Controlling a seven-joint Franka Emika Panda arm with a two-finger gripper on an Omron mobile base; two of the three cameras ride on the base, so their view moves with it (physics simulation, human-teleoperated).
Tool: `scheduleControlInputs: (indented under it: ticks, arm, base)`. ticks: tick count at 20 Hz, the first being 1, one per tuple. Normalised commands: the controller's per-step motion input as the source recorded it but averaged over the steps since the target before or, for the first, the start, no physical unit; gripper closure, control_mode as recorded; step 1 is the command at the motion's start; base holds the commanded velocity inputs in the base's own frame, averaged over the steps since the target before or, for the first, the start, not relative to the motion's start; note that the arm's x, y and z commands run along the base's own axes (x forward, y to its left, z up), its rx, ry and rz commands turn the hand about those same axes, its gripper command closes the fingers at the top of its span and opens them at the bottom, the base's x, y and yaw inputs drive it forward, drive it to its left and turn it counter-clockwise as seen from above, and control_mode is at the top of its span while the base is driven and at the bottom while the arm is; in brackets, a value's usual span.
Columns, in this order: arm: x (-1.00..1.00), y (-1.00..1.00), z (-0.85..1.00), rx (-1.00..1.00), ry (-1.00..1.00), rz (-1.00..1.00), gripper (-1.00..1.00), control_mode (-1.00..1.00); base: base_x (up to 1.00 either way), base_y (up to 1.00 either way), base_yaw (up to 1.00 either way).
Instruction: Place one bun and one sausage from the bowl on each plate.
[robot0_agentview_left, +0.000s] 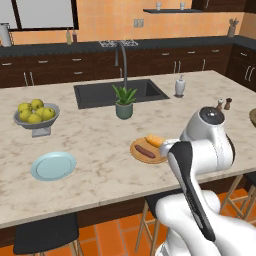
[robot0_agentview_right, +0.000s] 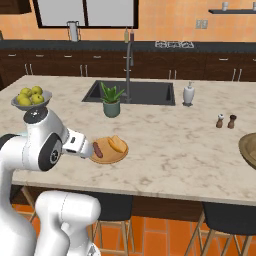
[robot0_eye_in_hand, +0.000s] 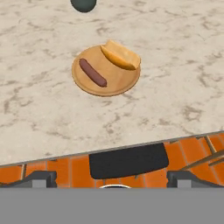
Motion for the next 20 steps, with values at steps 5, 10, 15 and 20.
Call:
scheduleControlInputs:
  ticks: [5, 10, 15, 20]
  arm:
    - [-0.04, 0.00, -0.02, 0.00, 0.00, 0.00, -1.00, -1.00]
    - [-0.02, 0.00, 0.00, 0.00, -0.01, 0.00, -1.00, 1.00]
    - [0.00, 0.00, 0.00, 0.00, 0.00, 0.00, -1.00, 1.00]
    - [0.00, 0.00, 0.00, 0.00, 0.00, 0.00, -1.00, 1.00]
  base:
    - [0.00, 0.00, 0.00]
    - [-0.01, -0.34, 0.00]
    - [0.00, -1.00, 0.00]
    - [0.00, -1.00, 0.00]
